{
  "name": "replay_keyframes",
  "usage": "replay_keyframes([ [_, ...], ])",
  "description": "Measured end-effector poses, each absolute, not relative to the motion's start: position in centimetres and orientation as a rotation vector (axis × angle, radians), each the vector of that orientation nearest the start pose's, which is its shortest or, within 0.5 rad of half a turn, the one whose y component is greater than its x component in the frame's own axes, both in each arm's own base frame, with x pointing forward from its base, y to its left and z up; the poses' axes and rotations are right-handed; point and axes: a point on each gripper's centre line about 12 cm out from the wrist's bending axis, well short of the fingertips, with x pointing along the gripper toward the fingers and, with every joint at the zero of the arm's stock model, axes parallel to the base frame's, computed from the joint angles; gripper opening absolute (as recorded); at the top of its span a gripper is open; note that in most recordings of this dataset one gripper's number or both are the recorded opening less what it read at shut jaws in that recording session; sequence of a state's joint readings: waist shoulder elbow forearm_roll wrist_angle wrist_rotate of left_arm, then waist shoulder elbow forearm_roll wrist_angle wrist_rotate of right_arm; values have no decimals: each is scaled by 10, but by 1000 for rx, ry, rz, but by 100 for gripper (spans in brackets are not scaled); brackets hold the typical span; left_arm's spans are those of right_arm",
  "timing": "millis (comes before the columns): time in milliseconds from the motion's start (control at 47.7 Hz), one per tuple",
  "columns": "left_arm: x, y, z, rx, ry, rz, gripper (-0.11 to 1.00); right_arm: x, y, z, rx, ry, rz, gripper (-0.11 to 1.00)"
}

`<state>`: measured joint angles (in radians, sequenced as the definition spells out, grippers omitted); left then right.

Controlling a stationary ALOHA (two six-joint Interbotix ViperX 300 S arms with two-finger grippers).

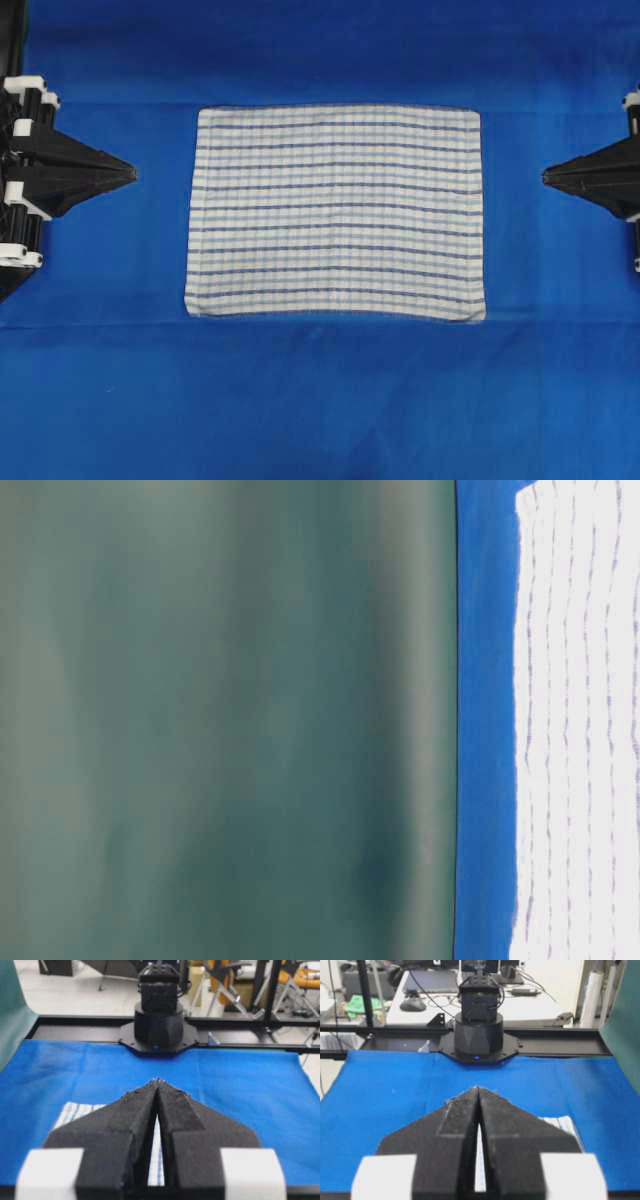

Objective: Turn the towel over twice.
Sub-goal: 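Move both grippers toward the far corners of the white striped towel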

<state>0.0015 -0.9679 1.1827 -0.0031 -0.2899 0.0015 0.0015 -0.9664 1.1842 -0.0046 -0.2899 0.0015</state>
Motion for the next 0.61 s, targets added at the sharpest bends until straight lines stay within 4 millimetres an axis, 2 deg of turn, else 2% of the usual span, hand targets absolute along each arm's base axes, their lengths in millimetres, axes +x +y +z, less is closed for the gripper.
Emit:
replay_keyframes([
  [293,201,10,285,-5,-40,50,0,208,-14,279,7,55,-69,0],
  [608,217,49,250,-20,117,223,2,218,-57,249,46,210,-256,0],
])
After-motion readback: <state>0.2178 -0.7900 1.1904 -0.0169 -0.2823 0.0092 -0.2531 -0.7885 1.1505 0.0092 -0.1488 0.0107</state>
